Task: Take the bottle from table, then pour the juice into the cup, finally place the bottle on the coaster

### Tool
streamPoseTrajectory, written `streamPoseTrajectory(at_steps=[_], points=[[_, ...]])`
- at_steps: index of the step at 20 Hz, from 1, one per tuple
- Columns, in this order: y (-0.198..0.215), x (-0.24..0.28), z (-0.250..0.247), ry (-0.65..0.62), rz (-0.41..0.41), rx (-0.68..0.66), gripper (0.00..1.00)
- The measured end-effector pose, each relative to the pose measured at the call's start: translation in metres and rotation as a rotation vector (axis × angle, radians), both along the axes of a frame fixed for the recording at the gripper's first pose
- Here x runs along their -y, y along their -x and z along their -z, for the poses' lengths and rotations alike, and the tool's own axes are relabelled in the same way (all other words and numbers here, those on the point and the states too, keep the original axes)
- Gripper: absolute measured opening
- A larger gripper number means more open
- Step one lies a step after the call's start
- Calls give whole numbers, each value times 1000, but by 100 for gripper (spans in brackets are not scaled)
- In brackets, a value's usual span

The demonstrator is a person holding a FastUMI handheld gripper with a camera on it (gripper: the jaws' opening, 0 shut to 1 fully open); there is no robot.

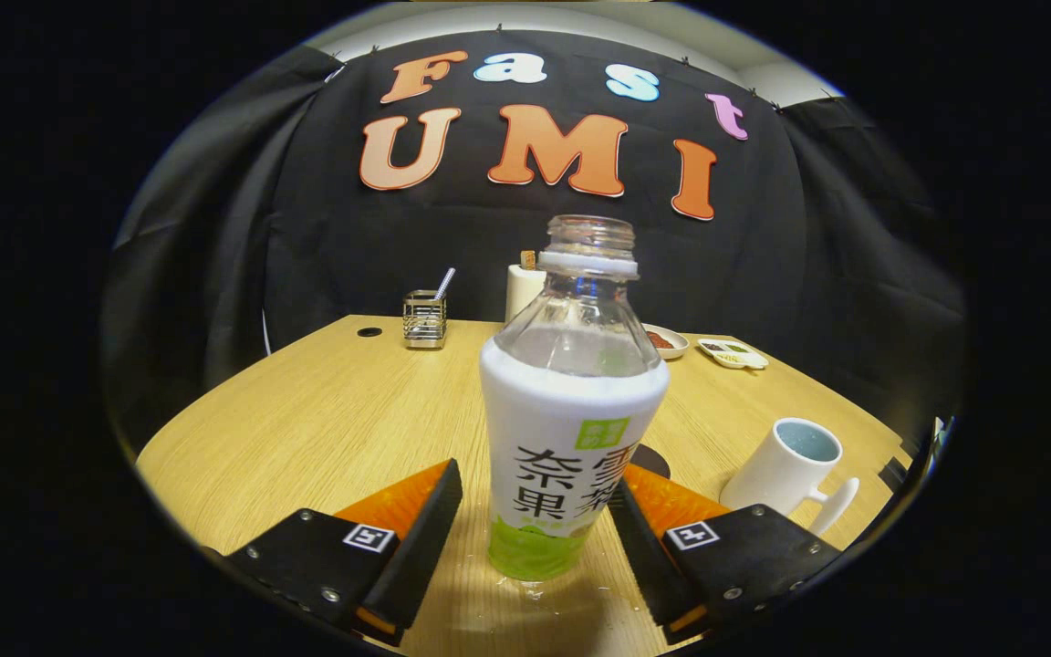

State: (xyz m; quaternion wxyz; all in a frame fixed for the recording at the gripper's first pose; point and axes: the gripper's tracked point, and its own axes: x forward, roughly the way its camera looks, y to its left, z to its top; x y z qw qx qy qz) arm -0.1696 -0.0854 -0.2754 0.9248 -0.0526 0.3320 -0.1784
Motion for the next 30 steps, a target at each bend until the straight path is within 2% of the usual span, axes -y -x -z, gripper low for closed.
streamPoseTrajectory(at_steps=[1, 3, 5, 6, 8, 11, 15, 21, 26, 30], points=[[1, 1, -1, 14, -3, 2, 88], [1, 0, -2, 1, -5, 18, 71], [-3, 1, -2, -21, 2, 48, 64], [-2, 4, -2, -10, 14, 39, 57], [0, 13, -4, 24, 45, 13, 52], [2, 19, -21, 50, 79, 12, 52], [-4, 21, -46, -8, 125, 63, 52], [-20, 13, -66, -236, 185, 188, 51], [-23, 28, -75, -330, 275, 236, 51], [-27, 34, -85, -482, 346, 326, 52]])
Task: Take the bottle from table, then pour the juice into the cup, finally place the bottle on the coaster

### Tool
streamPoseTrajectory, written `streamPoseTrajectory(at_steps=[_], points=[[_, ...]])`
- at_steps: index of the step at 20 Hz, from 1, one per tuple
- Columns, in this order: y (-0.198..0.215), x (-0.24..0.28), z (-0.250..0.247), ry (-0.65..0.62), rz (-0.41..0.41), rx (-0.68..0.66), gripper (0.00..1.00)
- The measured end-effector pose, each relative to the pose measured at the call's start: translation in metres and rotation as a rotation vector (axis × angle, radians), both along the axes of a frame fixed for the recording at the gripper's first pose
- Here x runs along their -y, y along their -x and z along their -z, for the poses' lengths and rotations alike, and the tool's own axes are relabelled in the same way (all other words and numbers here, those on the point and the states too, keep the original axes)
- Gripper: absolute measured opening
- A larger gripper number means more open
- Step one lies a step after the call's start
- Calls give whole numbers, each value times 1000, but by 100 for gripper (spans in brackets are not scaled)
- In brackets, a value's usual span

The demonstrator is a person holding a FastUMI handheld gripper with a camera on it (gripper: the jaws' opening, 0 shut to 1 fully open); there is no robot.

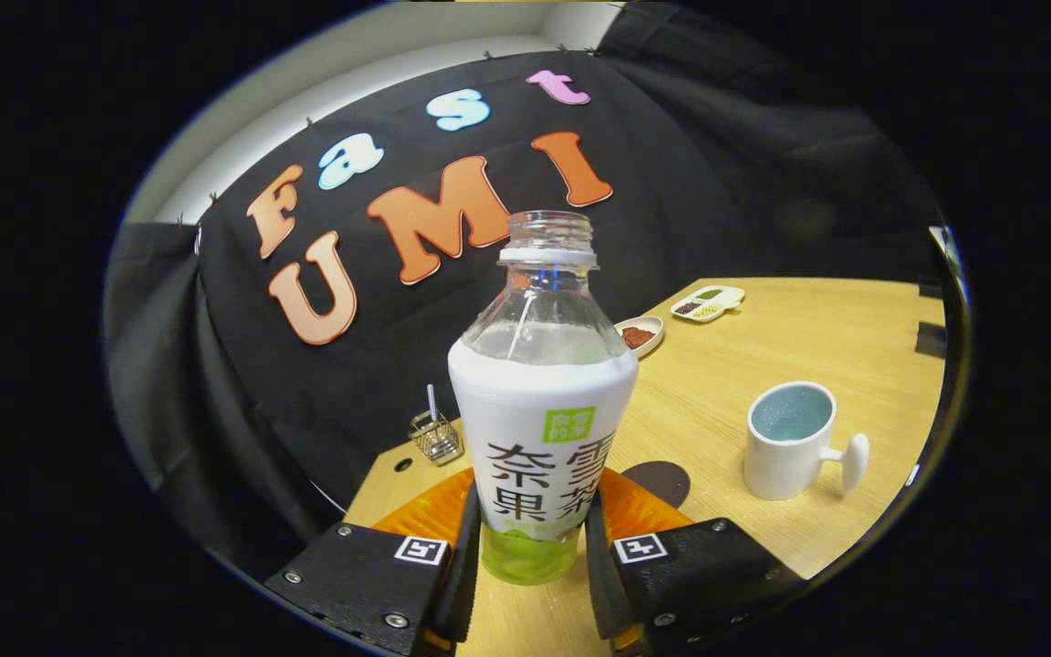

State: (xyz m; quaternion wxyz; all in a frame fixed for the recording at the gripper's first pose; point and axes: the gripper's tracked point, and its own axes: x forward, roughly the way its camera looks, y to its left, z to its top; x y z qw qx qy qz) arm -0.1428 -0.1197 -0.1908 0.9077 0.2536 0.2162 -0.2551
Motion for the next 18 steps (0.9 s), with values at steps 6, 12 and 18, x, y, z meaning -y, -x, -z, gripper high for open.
streamPoseTrajectory(at_steps=[6, 12, 18], points=[[-8, 13, -7, -189, 96, 129, 52], [-14, 22, -8, -314, 165, 175, 52], [-23, 14, -1, -474, 202, 234, 52]])
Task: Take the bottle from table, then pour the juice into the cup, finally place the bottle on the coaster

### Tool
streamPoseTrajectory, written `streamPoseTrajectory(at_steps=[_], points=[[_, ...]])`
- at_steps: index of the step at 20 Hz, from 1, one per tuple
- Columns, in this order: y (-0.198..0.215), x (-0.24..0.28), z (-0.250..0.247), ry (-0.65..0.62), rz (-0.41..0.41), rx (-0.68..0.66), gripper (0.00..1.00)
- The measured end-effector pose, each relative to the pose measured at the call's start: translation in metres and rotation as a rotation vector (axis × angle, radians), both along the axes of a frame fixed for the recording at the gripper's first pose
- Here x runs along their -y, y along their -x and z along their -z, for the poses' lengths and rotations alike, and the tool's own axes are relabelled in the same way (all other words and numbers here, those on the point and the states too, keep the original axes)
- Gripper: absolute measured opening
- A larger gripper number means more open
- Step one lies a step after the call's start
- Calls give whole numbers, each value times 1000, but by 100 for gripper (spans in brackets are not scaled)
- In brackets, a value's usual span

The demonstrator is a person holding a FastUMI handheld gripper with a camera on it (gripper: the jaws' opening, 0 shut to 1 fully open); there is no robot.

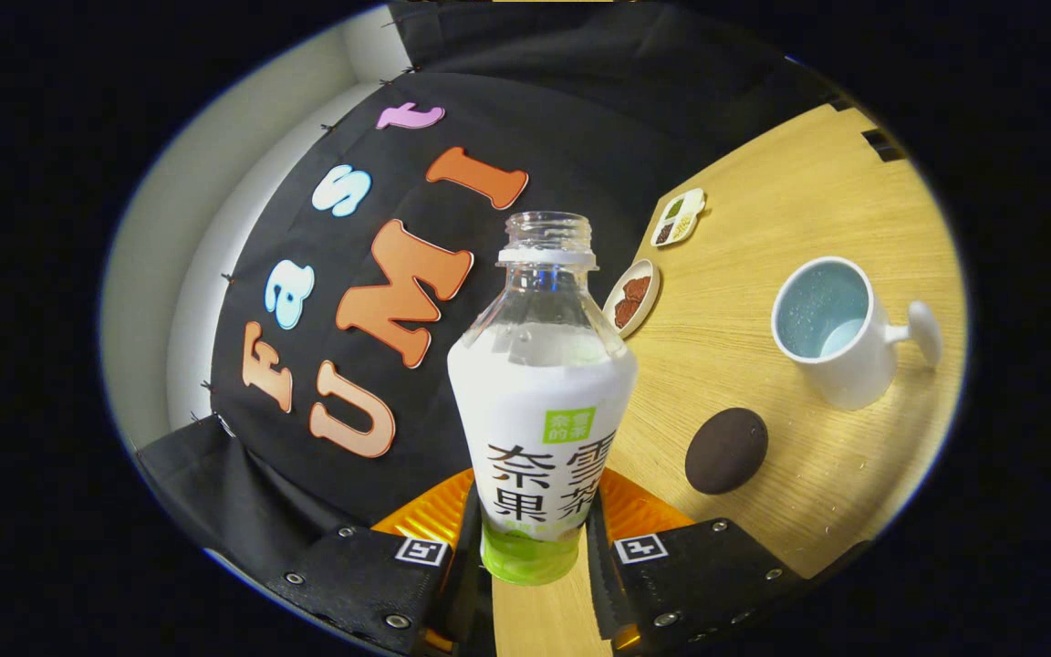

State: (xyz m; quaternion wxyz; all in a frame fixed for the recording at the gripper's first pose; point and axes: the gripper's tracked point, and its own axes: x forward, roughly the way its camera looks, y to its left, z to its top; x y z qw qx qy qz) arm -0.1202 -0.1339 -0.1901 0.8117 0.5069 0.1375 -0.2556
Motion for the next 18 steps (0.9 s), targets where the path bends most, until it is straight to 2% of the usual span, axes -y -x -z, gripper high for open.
streamPoseTrajectory(at_steps=[18], points=[[-21, 10, -10, -241, 150, 155, 52]])
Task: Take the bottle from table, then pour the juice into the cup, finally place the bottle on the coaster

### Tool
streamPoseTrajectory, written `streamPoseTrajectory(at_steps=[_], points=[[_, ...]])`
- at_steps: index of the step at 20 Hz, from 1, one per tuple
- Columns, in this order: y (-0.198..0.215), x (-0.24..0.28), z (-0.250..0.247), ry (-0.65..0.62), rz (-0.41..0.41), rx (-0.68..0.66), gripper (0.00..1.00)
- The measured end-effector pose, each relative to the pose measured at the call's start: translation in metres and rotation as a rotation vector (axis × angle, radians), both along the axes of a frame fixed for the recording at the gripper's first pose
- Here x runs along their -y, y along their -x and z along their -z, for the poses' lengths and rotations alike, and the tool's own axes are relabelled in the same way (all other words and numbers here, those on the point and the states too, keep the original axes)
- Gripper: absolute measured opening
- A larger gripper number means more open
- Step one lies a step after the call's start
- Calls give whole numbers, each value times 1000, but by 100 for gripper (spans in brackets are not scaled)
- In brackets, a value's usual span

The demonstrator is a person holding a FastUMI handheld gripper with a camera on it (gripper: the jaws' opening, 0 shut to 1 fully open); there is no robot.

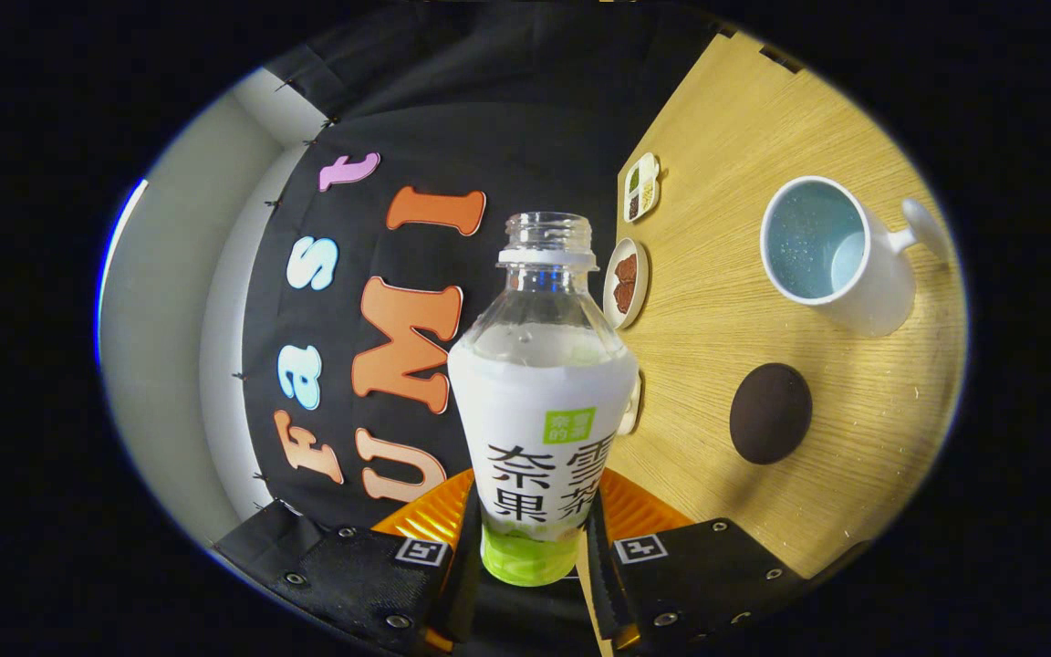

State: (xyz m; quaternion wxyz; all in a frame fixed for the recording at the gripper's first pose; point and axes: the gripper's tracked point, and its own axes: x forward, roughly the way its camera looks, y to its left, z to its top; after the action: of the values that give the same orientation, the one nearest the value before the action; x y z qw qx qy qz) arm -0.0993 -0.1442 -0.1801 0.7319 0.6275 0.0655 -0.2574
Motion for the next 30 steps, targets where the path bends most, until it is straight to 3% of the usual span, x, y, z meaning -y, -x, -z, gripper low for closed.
streamPoseTrajectory(at_steps=[30], points=[[7, 10, 17, -224, 120, 55, 52]])
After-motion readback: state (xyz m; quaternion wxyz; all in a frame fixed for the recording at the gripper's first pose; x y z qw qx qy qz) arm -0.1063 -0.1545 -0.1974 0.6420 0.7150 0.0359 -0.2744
